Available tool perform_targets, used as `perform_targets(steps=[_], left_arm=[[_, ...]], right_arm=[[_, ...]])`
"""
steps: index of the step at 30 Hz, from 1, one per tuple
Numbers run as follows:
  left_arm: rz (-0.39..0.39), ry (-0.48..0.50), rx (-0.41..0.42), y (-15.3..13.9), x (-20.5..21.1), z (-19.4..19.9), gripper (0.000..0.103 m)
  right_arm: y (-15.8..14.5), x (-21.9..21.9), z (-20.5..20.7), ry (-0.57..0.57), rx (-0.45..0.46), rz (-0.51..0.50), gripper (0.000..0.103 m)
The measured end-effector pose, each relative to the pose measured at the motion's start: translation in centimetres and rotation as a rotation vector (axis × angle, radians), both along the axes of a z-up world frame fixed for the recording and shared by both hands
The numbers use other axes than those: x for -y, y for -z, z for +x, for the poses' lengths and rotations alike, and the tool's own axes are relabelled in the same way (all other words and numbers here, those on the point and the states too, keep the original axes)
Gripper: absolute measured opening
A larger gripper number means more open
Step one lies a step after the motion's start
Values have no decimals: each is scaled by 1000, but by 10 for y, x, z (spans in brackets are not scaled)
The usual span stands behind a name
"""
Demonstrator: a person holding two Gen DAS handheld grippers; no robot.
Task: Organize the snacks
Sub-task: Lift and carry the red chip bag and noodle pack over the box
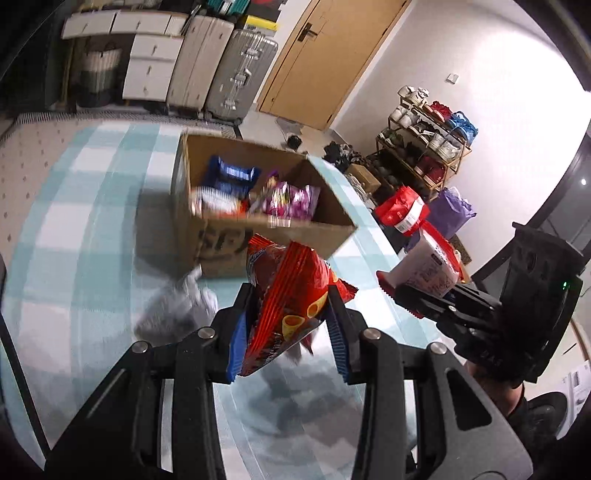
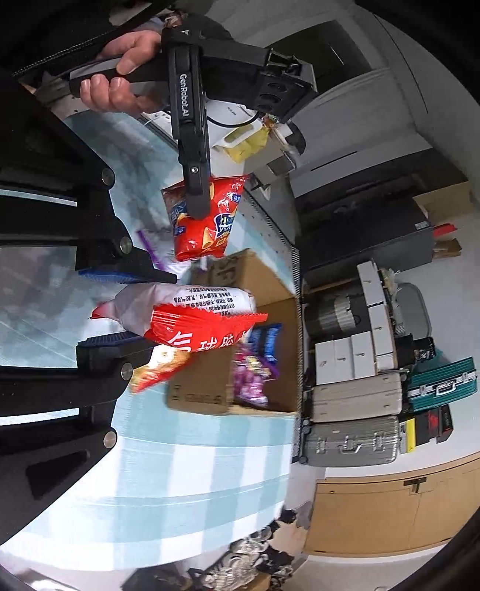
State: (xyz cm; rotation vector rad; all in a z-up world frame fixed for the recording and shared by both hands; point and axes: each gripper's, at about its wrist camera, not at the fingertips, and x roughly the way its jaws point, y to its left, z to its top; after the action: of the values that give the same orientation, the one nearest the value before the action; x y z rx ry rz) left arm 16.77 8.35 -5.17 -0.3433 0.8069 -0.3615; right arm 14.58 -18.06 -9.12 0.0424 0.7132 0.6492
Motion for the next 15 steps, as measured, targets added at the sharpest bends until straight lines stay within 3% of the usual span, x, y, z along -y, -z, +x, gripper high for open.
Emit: perform_targets(steps=[15], left_arm=[[68, -34, 16, -51, 6, 72, 35]], right_arm=[[-47, -11, 72, -30, 0, 60, 22]])
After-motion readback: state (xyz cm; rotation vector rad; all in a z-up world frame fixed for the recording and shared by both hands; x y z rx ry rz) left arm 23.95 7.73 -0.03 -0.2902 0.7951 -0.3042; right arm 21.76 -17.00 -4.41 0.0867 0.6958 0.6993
